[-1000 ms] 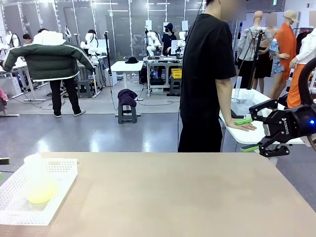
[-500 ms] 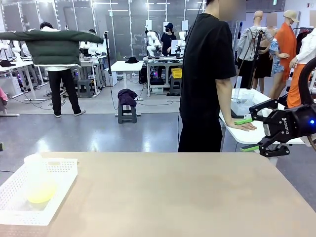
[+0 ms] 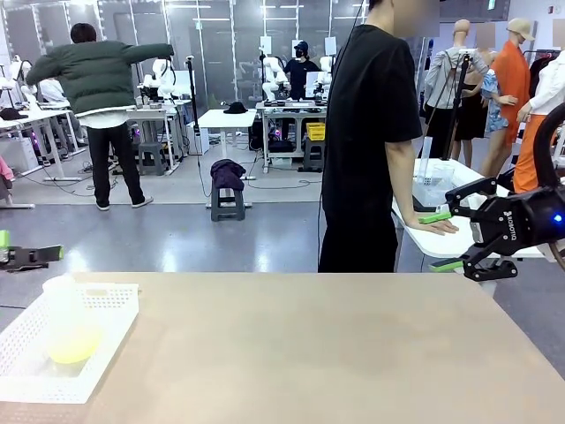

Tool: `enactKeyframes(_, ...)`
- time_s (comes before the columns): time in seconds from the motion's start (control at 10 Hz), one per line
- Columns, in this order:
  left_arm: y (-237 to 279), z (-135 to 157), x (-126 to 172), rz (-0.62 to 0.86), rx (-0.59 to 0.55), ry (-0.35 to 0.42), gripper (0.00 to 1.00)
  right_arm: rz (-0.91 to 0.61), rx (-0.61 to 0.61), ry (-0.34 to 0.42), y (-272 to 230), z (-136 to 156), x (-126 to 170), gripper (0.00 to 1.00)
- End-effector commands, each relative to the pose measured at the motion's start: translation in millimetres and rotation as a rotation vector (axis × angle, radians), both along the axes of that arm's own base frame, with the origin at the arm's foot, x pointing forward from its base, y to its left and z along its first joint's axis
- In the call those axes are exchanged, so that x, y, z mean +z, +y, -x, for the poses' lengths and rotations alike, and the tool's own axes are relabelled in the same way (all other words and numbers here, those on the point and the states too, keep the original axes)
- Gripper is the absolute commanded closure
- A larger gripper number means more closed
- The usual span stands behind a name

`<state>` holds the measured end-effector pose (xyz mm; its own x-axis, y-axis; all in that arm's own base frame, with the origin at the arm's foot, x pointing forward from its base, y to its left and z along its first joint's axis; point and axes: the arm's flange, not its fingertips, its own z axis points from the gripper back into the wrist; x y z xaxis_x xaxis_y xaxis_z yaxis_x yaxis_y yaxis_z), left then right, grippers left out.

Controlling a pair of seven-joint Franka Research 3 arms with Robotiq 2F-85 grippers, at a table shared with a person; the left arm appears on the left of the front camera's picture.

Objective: Prepare the solutions needed for the experiment.
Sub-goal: When the human places the Big flask in the center of the table, pick up the Big flask and place it in the left Organizing basket.

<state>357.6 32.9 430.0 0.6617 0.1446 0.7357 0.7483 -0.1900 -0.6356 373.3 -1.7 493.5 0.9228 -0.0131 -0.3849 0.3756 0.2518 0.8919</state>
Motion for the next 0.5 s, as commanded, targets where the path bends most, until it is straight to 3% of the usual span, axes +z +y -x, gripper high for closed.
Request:
enactKeyframes(0.0,-5.5,-15.1,18.1,-0.01,-0.046,0.178,0.01,-0.005,0.001,-0.005,-0.4,0.7,1.5,0.3)
enactKeyframes(0.3,-34.3,-37.2,18.2,-0.07,-0.069,0.447,0.01,-0.005,0.001,-0.005,-0.4,0.7,1.5,0.3)
enactKeyframes(0.4,-40.8,-40.8,17.8,-0.087,-0.06,0.49,0.01,-0.005,0.001,-0.005,-0.4,0.7,1.5,0.3)
